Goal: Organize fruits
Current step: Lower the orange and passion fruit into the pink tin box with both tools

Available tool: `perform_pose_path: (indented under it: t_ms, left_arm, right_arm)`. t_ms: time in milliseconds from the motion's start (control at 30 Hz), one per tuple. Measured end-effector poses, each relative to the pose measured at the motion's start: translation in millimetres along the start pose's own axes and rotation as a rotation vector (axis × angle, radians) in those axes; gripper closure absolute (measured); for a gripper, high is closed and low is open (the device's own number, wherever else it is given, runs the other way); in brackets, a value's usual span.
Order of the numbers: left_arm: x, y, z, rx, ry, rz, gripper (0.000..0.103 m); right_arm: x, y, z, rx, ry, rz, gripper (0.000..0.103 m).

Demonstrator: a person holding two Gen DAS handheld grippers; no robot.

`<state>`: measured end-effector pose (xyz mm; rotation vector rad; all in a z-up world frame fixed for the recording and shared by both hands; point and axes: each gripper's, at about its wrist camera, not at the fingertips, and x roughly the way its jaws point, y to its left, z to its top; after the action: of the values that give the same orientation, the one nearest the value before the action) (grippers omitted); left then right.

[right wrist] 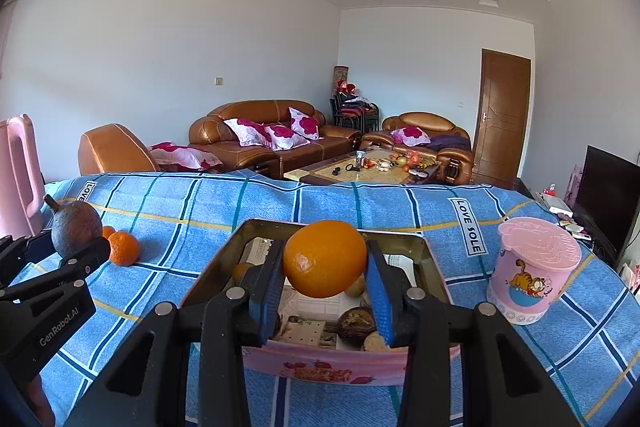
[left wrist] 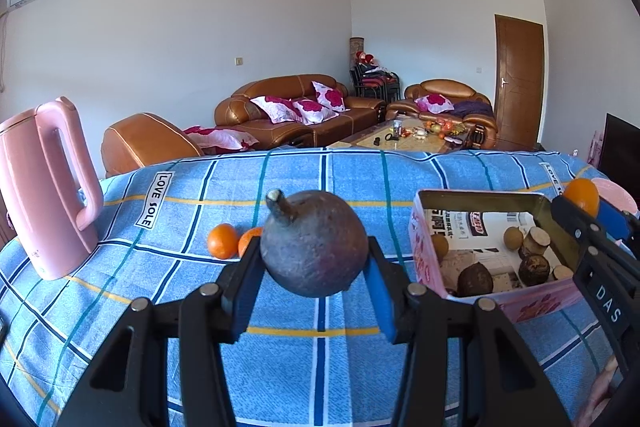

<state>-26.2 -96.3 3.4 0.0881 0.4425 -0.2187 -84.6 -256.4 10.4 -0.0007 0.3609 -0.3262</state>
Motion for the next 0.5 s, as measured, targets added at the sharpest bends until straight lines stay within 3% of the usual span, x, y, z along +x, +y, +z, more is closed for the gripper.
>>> perform_pose_path:
  t_ms: [500]
  left_arm:
    - [4.0, -50.7, 8.4, 0.03, -0.017, -0.071, 0.053]
  right_arm:
    - [6.9, -44.2, 4.8, 0.032, -0.012, -0.065, 0.062]
